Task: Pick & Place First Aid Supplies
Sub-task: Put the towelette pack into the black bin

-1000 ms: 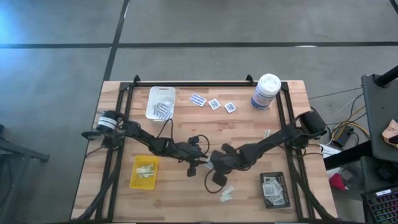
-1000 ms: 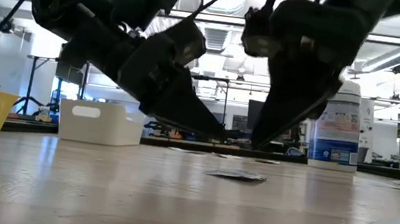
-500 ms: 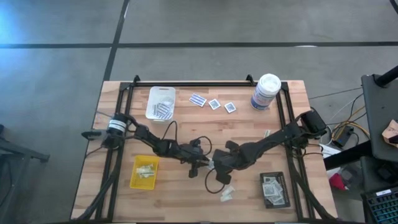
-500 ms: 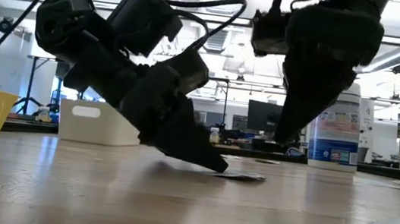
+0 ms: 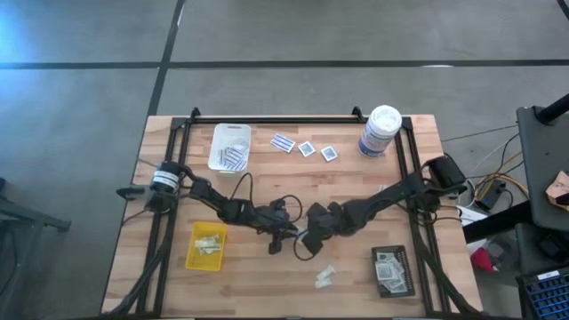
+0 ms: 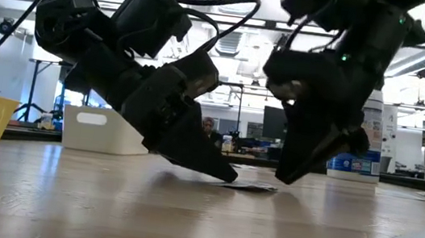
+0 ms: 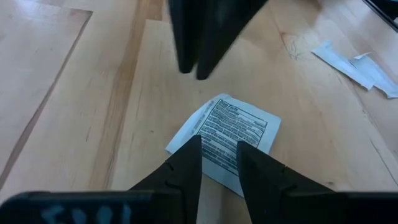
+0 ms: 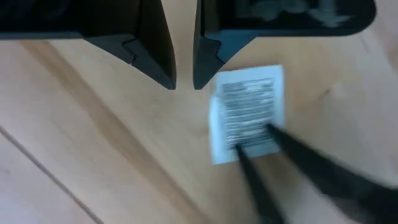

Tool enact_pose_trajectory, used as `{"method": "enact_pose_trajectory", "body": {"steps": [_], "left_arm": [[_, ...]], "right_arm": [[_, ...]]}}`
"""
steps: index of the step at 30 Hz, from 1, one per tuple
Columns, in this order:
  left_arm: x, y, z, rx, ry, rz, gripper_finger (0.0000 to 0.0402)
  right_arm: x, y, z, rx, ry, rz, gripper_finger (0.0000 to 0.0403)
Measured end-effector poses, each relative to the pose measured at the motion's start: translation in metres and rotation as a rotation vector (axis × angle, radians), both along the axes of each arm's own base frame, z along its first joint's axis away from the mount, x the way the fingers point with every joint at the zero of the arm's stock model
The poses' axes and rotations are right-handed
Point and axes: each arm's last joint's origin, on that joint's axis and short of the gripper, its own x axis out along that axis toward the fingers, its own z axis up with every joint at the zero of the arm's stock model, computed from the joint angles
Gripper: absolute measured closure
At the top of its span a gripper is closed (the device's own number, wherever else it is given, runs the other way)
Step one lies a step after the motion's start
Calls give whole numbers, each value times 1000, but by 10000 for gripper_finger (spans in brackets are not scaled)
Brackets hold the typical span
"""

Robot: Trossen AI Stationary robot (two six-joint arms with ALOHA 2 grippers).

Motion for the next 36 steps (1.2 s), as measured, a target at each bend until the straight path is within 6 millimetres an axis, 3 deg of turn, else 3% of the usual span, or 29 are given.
{"method": "enact_pose_trajectory", "body": {"steps": [9, 18, 36], "left_arm": [[0, 0, -1, 0, 4, 0, 294], [-1, 0, -2, 3, 16, 0, 294], [-1, 0, -2, 5, 20, -2, 294]], "right_arm": [[1, -9, -12, 212, -108, -35, 306], [-5, -15, -21, 377, -106, -106, 267], [-3, -11, -22, 535, -157, -96, 262]]}}
